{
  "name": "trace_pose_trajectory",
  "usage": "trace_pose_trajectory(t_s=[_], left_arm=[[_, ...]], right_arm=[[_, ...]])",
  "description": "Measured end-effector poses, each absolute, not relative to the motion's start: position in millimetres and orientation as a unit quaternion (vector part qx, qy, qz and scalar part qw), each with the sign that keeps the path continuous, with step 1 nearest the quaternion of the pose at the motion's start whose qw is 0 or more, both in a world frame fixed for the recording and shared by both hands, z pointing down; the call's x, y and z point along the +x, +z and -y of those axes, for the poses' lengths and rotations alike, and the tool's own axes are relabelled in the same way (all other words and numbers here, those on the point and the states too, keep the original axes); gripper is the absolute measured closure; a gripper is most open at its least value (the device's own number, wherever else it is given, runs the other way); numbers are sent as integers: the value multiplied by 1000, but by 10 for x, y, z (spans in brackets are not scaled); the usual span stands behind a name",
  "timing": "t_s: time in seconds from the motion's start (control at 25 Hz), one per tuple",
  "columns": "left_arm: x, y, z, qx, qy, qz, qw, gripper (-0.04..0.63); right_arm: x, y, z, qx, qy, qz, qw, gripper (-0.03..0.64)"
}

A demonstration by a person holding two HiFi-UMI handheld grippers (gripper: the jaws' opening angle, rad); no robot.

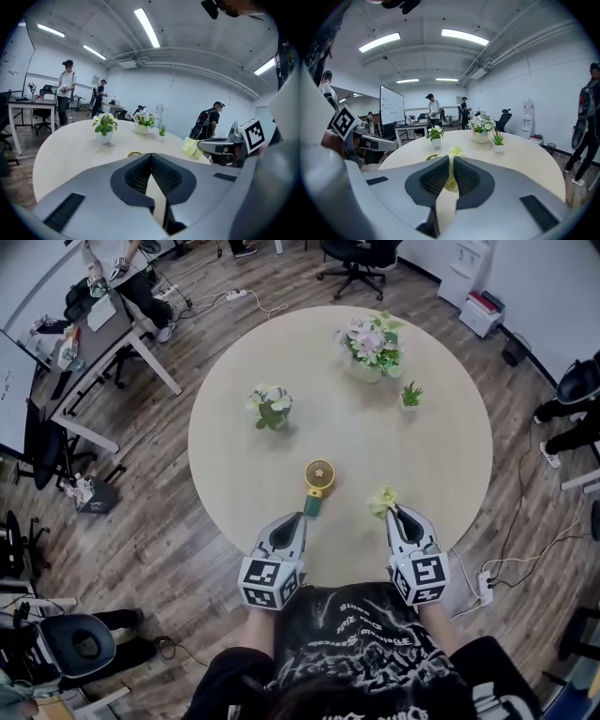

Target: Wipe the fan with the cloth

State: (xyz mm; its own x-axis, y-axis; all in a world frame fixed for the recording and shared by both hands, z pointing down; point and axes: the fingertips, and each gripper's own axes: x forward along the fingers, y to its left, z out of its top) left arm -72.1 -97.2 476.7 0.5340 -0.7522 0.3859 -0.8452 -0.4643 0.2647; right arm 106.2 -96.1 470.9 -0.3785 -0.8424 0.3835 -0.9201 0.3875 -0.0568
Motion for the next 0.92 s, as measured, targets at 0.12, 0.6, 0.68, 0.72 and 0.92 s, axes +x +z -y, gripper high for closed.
trace_pose_trajectory(t_s=[0.12, 0.6, 0.68, 0.72, 0.92], left_arm=[[-692, 4792, 913, 853, 114, 461, 215, 575], [-721, 4862, 763, 855, 131, 454, 213, 575], [-714, 4873, 752, 855, 133, 454, 212, 575], [-714, 4876, 747, 855, 134, 454, 212, 575], [-755, 4873, 716, 854, 132, 456, 215, 575]], right_arm=[[1019, 4712, 930, 538, 129, 820, 150, 580], [939, 4742, 754, 541, 127, 815, 164, 583], [931, 4751, 730, 540, 124, 815, 168, 583], [926, 4753, 720, 540, 124, 815, 169, 583], [893, 4740, 673, 538, 122, 817, 171, 583]])
